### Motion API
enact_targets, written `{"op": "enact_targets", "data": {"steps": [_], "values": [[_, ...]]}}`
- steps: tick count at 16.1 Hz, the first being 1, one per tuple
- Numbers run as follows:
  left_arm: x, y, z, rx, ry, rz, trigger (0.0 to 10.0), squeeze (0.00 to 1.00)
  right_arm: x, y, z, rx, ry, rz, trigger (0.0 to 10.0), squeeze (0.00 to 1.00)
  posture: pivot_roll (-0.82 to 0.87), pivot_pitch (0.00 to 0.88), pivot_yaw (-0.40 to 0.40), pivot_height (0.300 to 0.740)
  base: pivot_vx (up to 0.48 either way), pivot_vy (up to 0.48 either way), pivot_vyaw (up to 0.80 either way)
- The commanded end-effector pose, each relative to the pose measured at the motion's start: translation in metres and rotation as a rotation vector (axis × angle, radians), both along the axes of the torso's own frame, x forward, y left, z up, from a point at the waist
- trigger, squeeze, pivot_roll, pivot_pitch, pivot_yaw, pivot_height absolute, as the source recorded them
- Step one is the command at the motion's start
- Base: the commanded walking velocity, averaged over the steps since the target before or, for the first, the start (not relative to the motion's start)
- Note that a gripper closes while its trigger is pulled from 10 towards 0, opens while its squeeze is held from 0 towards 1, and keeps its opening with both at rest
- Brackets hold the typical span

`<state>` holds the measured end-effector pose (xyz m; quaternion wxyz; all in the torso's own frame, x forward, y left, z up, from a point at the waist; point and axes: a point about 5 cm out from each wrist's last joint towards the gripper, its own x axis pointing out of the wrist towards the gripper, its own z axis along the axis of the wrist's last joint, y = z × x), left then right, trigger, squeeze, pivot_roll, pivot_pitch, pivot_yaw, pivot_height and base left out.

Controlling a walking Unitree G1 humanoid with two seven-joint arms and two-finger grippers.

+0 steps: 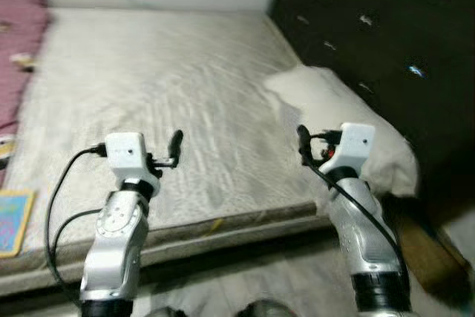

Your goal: Clean up the room

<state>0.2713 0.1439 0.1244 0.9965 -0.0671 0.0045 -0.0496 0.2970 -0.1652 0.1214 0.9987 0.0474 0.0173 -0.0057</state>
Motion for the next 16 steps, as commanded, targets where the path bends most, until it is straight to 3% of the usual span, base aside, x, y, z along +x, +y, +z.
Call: {"op": "enact_targets", "data": {"steps": [1, 16], "values": [[-0.0017, 0.0032, -0.0025, 0.013, 0.014, 0.007, 10.0, 0.00, 0.0005, 0.0024, 0.0002, 0.007, 0.004, 0.005, 10.0, 0.00, -0.01, 0.015, -0.096, 0.740, 0.000, 0.480, 0.00], [-0.0019, 0.0028, -0.0019, 0.016, 0.008, 0.014, 10.0, 0.00, 0.0007, 0.0039, -0.0021, -0.003, 0.011, 0.013, 10.0, 0.00, 0.00, 0.010, -0.100, 0.740, 0.000, 0.480, 0.00]]}}
